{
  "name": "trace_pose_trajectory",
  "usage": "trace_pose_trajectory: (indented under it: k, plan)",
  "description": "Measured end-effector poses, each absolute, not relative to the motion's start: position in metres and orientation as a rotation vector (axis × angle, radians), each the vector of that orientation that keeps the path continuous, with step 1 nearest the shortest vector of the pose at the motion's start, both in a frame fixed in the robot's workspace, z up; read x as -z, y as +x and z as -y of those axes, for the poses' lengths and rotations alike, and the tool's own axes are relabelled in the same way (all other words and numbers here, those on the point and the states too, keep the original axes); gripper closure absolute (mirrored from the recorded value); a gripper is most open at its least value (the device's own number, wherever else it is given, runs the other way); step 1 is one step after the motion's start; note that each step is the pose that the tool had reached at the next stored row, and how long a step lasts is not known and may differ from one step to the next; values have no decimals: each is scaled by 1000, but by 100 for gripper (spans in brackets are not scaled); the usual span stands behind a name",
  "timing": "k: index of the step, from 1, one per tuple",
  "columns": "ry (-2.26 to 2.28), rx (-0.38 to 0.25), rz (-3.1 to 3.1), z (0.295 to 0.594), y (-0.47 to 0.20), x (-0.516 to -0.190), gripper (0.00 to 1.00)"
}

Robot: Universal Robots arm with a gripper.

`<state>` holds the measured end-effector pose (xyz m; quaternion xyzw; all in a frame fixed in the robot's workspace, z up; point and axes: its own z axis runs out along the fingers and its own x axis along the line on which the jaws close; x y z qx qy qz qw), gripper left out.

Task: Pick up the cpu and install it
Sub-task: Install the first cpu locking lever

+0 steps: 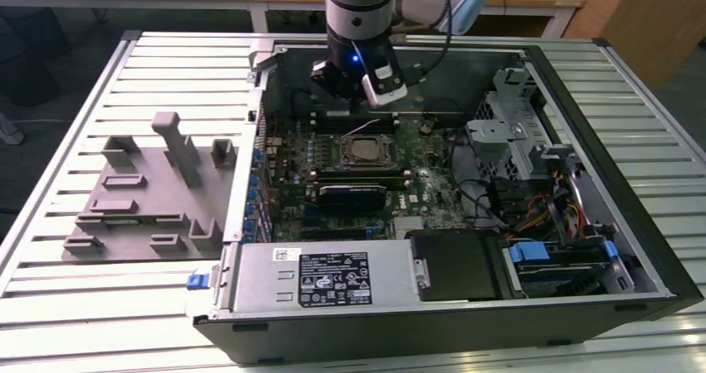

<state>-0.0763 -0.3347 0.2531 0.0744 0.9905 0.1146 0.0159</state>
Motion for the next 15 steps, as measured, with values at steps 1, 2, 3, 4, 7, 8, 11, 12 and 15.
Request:
trace_pose_trajectory:
  k: [1,2,3,4,7,8,11,12,15]
  plan:
    - [231,-356,-3081,335,-76,-253,89]
    - [231,-356,-3081,335,-76,-253,89]
    - [232,-355,-3081,335,-76,-253,89]
    - [232,-354,-3080,335,-76,-253,89]
    - [234,-350,-3071,335,-76,-252,89]
    - [236,-350,-3065,335,-76,-251,89]
    - [248,-349,-3043,335,-76,-250,89]
    - [253,-348,-3036,335,-76,-250,89]
    - [273,-342,-3011,335,-76,-248,89]
